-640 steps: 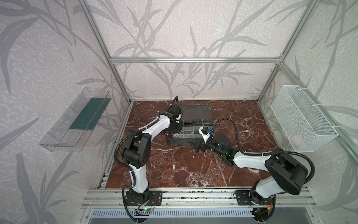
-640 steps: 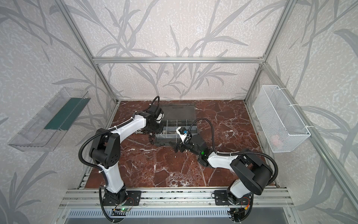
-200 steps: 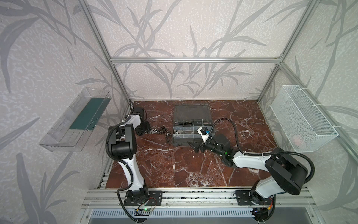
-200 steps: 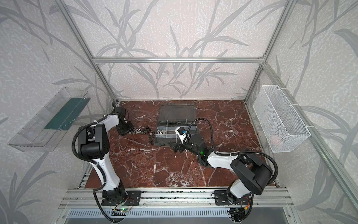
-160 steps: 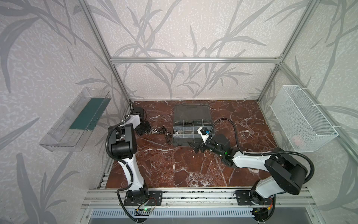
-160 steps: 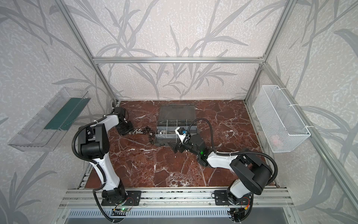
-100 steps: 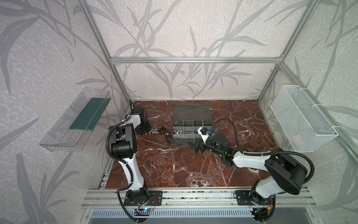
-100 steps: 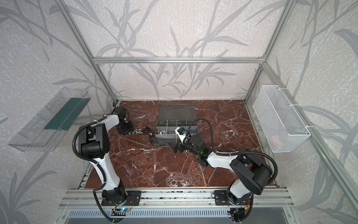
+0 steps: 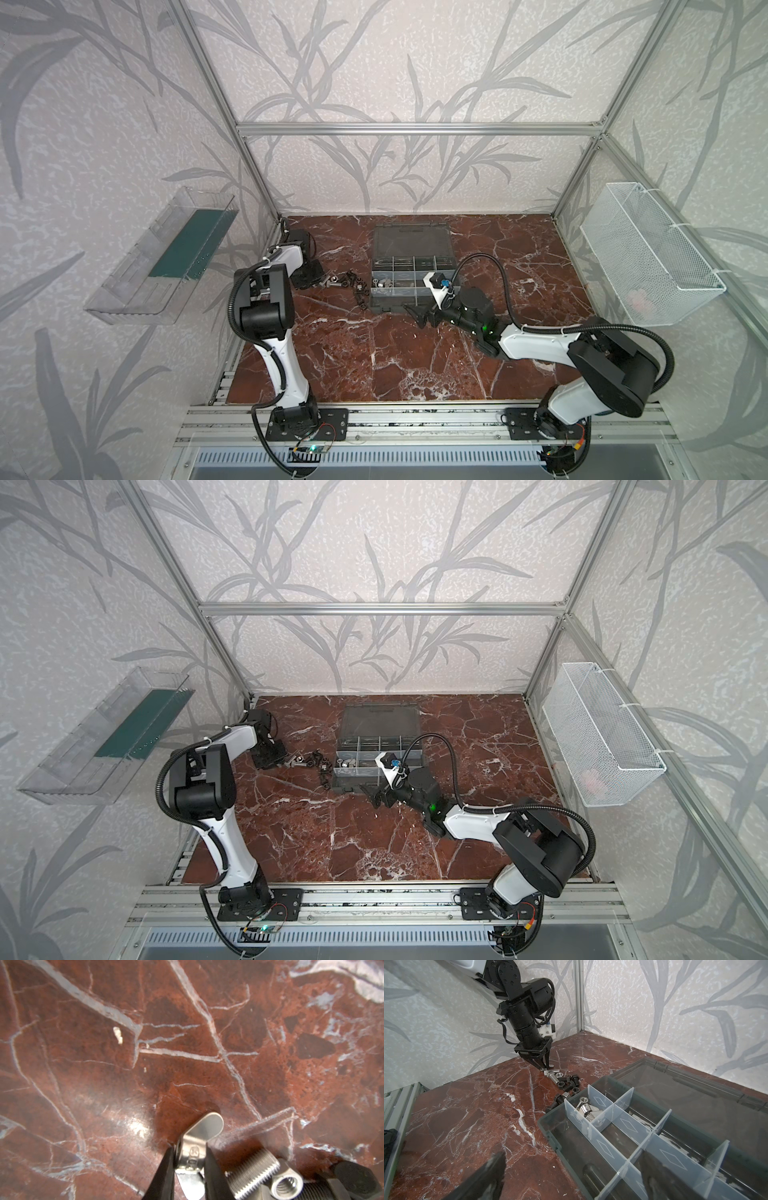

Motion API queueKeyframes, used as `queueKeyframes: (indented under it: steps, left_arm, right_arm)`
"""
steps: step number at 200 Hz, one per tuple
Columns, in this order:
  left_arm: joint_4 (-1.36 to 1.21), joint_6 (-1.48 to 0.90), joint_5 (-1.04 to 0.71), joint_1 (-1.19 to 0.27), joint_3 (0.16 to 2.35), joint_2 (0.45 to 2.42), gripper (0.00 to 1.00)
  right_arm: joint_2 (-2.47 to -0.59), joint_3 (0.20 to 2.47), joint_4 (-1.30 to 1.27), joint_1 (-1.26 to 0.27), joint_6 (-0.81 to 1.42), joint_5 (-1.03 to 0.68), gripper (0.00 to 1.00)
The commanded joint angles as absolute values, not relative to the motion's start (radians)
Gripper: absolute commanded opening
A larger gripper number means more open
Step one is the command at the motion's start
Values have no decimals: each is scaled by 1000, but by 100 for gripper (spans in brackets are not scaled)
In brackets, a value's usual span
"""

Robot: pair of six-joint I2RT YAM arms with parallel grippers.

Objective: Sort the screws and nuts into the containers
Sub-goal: 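Close the left gripper on a silver wing nut at the pile's edge, then lift the wing nut with the left gripper off the pile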

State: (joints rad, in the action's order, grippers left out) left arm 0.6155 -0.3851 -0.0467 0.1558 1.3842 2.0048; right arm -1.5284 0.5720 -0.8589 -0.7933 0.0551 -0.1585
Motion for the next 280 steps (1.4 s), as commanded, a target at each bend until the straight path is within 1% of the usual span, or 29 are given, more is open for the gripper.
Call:
queueKeyframes:
  steps: [1, 52, 105, 124, 180, 226, 252, 280]
  left_arm:
    - [636, -377, -25, 142, 1394, 1997, 20]
    - [607, -374, -10, 128, 1372, 1946, 15]
    - [562, -369, 23, 108, 1334, 1861, 14]
    - [546, -358, 6, 94, 1324, 1833, 14]
    - [551, -306, -9, -15, 1337, 1782, 14]
    - [508, -254, -140, -107, 1322, 1726, 14]
    - [507, -237, -140, -154, 1320, 1712, 14]
    - [502, -233, -112, -155, 1316, 1717, 16]
  right_arm:
    - [-1526, 597, -867, -799, 56, -164, 99]
    - [-1527, 597, -867, -800, 57, -166, 99]
    - [-1528, 598, -867, -799, 56, -166, 99]
    - [-1529, 598, -867, -799, 56, -166, 99]
    - [-1534, 600, -867, -801, 55, -164, 99]
    - [-1536, 598, -871, -801, 57, -160, 99]
    - [-1537, 597, -871, -802, 57, -160, 99]
    - [-1540, 598, -871, -800, 55, -160, 99]
